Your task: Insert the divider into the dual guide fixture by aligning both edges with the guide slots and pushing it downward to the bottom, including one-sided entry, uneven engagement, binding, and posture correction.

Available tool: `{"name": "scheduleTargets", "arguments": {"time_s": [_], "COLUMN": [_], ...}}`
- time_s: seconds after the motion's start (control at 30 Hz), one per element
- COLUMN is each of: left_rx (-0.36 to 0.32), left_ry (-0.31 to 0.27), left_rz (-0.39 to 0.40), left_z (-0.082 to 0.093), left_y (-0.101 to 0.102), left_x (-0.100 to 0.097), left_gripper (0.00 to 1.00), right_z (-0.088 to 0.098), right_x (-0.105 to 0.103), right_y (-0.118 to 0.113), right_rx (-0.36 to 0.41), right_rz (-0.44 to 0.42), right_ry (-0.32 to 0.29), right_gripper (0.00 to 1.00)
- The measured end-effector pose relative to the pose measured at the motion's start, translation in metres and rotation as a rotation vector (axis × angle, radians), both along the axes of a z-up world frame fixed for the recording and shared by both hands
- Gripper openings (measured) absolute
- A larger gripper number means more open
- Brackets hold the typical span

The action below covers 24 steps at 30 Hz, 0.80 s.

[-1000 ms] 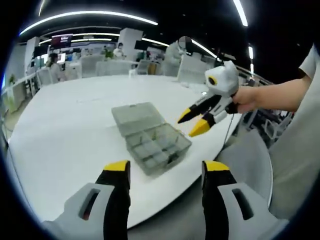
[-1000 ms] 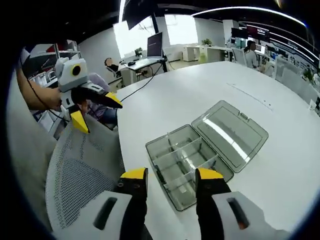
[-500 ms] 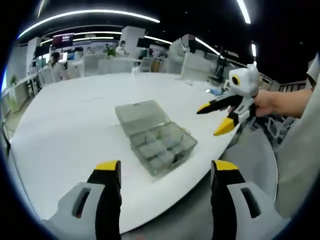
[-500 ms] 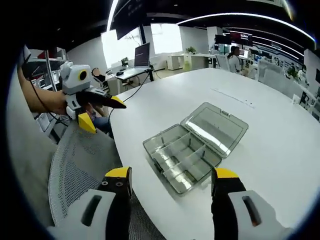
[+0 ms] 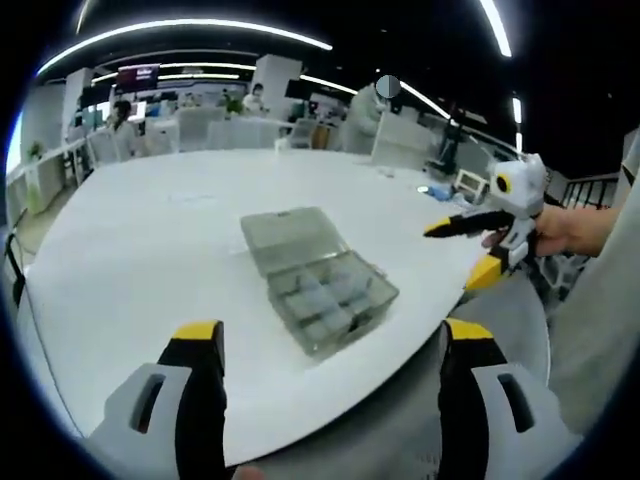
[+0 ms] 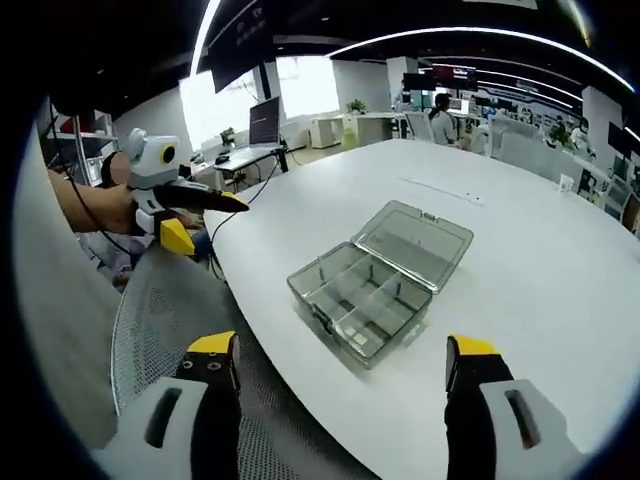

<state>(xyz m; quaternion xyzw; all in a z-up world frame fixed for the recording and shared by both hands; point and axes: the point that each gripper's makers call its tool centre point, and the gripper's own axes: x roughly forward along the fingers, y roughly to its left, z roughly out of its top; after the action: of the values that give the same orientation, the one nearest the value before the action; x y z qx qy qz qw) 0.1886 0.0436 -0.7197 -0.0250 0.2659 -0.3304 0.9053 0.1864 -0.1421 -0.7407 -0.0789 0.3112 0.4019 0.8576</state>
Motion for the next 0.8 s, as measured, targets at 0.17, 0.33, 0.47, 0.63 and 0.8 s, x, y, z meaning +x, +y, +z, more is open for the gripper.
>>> {"name": "scheduleTargets", "arguments": {"time_s": [0.17,0.33,0.47,0.63,0.8], "left_rx": [0.048,0.058,0.055,0.045,0.030], "left_ry": [0.012,0.008,0.002,-0.003,-0.001], "left_rz": [-0.001,0.005,0.013,0.023,0.044], "left_z": [-0.002,-0.002,0.001,0.005,0.006], "left_y": [0.000,0.000,-0.001,-0.002,-0.001], "left_x": [-0.005,-0.006,-0.006,-0.006,-0.004], "left_gripper": [0.92,0.93,0.94,0.94,0.94], "right_z": [0.004,0.006,0.004,0.002,0.001], "right_x": [-0.006,-0.005,-0.005,-0.005,-0.006], "right_y": [-0.005,-0.014,-0.018,-0.020,-0.022], "right_rx": [0.002,0.010,0.027,0.043,0.020], "right_rz": [-0.066,-0.140,-0.180,-0.216,-0.233], "right_ry": [-0.006,-0.007,0.009,0.015,0.006], "right_gripper": [0.86,0.87,0.87,0.87,0.87]}}
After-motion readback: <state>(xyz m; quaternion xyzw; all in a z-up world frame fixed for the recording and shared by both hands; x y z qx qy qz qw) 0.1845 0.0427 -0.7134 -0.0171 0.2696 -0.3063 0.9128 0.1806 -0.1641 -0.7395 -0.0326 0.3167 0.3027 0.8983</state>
